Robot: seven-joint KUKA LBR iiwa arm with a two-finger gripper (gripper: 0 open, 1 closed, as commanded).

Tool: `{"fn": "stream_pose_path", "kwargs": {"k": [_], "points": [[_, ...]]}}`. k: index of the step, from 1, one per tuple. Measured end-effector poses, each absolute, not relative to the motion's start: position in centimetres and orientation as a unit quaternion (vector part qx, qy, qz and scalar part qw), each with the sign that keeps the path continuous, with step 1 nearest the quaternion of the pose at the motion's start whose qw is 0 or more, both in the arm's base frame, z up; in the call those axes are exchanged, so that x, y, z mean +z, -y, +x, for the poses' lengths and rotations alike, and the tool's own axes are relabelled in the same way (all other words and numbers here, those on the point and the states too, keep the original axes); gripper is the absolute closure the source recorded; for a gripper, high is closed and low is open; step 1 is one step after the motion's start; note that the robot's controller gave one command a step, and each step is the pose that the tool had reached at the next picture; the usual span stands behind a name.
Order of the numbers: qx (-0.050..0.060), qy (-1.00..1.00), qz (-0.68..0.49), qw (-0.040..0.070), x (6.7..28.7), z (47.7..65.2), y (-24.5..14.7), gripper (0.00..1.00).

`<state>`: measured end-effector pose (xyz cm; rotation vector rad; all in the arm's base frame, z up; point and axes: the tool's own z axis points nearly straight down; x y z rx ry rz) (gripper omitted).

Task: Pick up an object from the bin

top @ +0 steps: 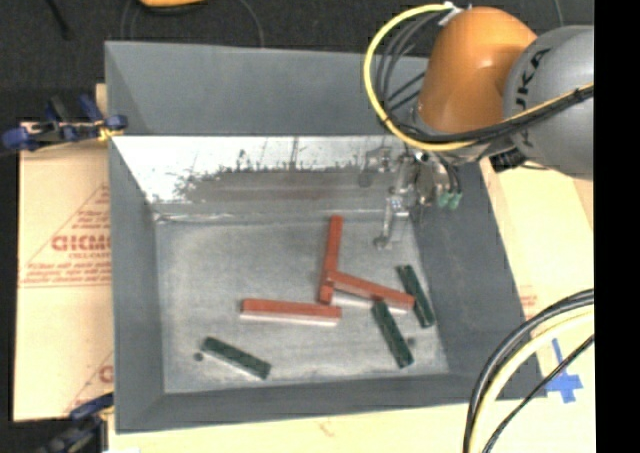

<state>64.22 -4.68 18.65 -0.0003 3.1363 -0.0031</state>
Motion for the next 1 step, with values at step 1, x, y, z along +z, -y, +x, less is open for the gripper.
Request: {"fn": "stream_pose_path", "kwargs": {"k": [1], "points": [[-0.001,-1.0,0.0,0.003,18.65,64.22,4.68,0.0]]}}
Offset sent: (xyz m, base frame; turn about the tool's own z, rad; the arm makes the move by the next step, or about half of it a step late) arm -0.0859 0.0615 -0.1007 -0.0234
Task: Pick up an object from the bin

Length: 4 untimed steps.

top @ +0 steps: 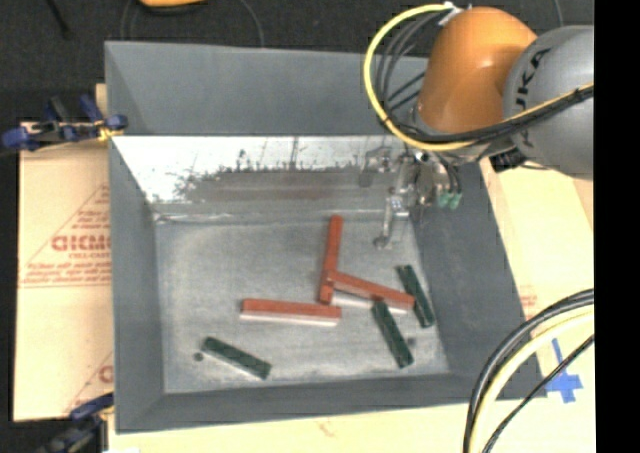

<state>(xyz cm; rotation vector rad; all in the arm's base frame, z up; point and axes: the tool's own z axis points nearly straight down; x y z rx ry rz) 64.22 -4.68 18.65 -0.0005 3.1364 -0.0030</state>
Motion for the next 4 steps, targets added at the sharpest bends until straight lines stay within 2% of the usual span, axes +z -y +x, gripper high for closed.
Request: {"fn": "stream_pose_path", "kwargs": {"k": [1,2,3,4], "points": [[-0.001,-1.0,0.0,0.005,18.4,64.0,4.6,0.0],[0.001,-0.998,-0.058,-0.007,16.5,62.0,3.6,0.0],[-0.003,-0.991,-0.134,0.01,17.3,61.8,3.2,0.0],[-0.002,-0.97,-0.241,0.005,10.7,62.1,3.2,0.0]]}}
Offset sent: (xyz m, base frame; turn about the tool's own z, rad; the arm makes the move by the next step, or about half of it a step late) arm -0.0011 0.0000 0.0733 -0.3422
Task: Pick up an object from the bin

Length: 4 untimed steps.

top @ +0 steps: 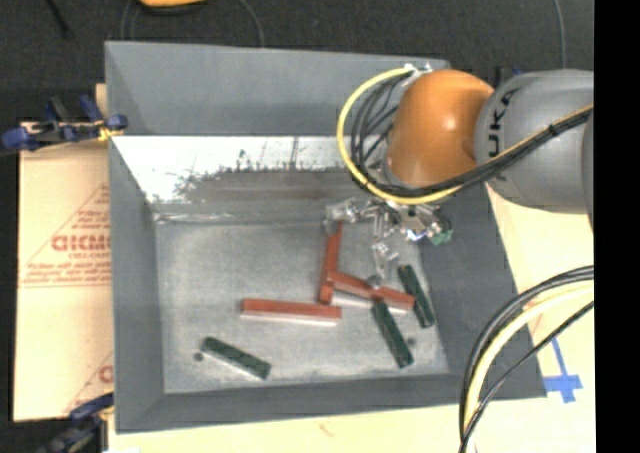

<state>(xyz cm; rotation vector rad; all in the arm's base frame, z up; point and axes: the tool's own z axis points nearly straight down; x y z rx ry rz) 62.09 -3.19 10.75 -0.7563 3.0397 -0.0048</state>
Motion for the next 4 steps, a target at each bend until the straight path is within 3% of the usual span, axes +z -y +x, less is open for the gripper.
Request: {"fn": "stream_pose_path", "kwargs": {"k": [1,2,3,4], "points": [[-0.002,-0.988,-0.152,0.012,7.83,59.67,3.52,1.0],[-0.001,-0.988,-0.153,0.005,7.27,59.23,3.49,0.0],[-0.001,-0.988,-0.153,0.005,7.52,59.31,3.53,1.0],[-0.001,-0.988,-0.153,0.005,7.52,59.31,3.53,1.0]]}}
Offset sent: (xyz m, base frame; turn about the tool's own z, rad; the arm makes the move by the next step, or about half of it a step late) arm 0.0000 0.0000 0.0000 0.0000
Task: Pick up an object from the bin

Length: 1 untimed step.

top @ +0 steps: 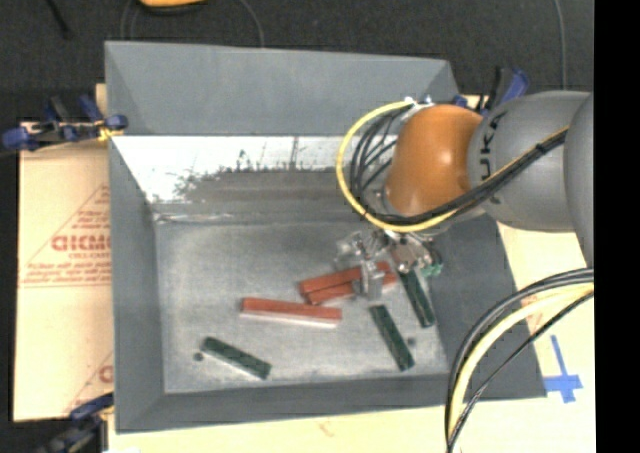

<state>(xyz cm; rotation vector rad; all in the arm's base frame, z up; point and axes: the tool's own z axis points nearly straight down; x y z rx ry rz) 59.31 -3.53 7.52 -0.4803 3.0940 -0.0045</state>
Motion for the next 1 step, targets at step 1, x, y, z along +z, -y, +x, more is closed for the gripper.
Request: {"fn": "stream_pose_path", "kwargs": {"k": [1], "points": [[-0.001,-0.984,-0.177,0.005,24.52,57.15,1.86,1.0]]}}
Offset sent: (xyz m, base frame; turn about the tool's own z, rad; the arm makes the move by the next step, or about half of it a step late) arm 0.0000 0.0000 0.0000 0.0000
